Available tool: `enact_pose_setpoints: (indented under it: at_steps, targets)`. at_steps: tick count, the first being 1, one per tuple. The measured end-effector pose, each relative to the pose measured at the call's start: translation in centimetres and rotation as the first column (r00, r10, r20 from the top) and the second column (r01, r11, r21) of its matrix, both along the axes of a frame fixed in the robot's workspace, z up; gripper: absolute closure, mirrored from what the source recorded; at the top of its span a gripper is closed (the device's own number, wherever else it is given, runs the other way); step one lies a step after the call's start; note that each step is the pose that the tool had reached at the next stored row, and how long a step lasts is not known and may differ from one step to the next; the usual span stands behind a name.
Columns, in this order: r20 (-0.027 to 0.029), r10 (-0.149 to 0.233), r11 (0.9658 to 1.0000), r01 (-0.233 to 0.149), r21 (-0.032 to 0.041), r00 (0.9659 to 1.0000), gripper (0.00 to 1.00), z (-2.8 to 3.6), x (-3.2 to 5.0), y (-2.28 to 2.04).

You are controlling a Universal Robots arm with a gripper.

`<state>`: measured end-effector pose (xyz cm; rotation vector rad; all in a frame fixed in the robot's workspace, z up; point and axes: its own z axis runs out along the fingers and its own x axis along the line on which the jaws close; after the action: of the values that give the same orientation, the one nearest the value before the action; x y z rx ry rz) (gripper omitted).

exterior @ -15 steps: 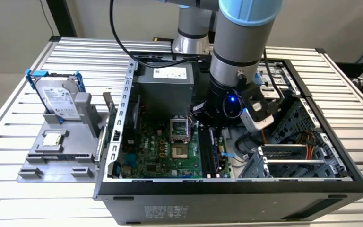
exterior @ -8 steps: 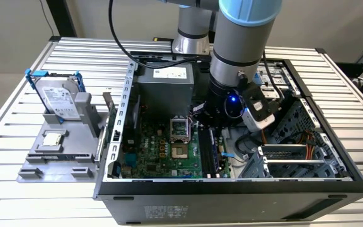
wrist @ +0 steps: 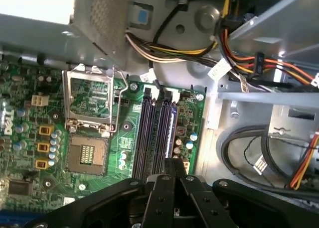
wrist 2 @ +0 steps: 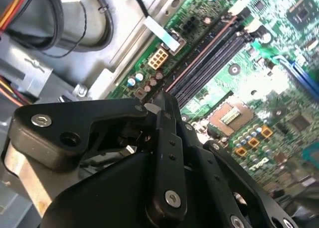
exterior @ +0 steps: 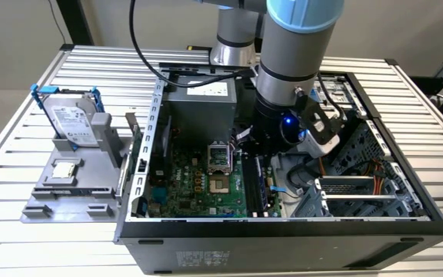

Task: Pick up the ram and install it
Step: 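Press down the ram until it locks into place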

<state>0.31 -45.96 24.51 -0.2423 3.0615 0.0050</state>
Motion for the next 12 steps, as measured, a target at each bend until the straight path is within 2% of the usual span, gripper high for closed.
enact_pose_setpoints:
  at_steps: [3, 6, 9, 12]
  targets:
    - [0.0, 0.053, 0.9986, -0.053, 0.0, 0.9986, 1.0, 0.0, -0.01, 0.0]
    - [-0.0001, 0.105, 0.9945, -0.105, -0.0014, 0.9945, 1.0, 0.0, 0.0, 0.0]
    - [-0.001, 0.155, 0.9878, -0.155, -0.0068, 0.9878, 1.0, 0.0, 0.0, -0.01]
    - [-0.0021, 0.204, 0.979, -0.204, -0.0135, 0.9791, 1.0, 0.0, 0.0, 0.0]
